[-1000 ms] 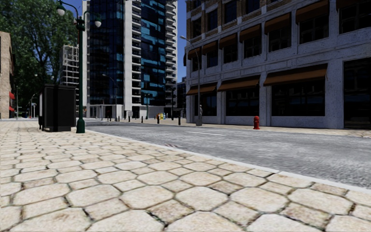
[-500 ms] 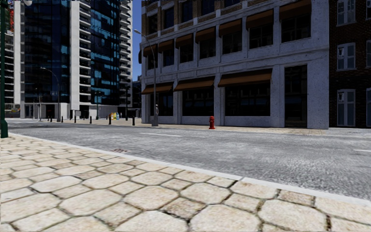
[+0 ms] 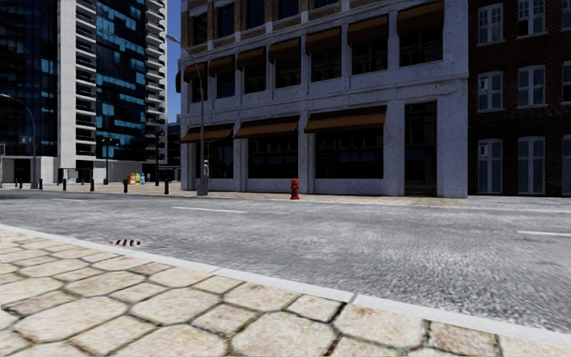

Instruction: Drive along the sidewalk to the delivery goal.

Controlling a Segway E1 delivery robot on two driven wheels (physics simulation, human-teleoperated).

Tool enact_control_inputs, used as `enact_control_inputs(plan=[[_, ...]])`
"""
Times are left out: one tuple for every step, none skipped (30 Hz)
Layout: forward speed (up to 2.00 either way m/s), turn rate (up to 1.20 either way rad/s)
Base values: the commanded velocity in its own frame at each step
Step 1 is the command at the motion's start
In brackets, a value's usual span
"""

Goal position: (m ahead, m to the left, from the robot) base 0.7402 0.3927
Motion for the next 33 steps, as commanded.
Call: enact_control_inputs(plan=[[1.03, 0.00], [1.03, 0.00], [1.03, 0.00], [1.03, 0.00], [1.03, 0.00], [1.03, 0.00], [1.03, 0.00], [1.03, 0.00], [1.04, 0.00], [1.04, 0.00], [1.04, 0.00], [0.81, 0.00], [0.00, 0.00], [0.00, 0.00], [0.00, 0.00], [0.00, 0.00], [0.00, 0.00], [0.00, 0.00], [0.00, 0.00], [0.00, 0.00], [0.00, 0.00], [0.00, 0.00], [0.00, 0.00], [0.00, 0.00], [0.00, 0.00], [0.00, 0.00], [0.00, 0.00], [0.00, 0.00], [0.00, 0.00], [0.00, 0.00], [0.00, 0.00], [0.00, 0.00], [0.00, 0.00]])
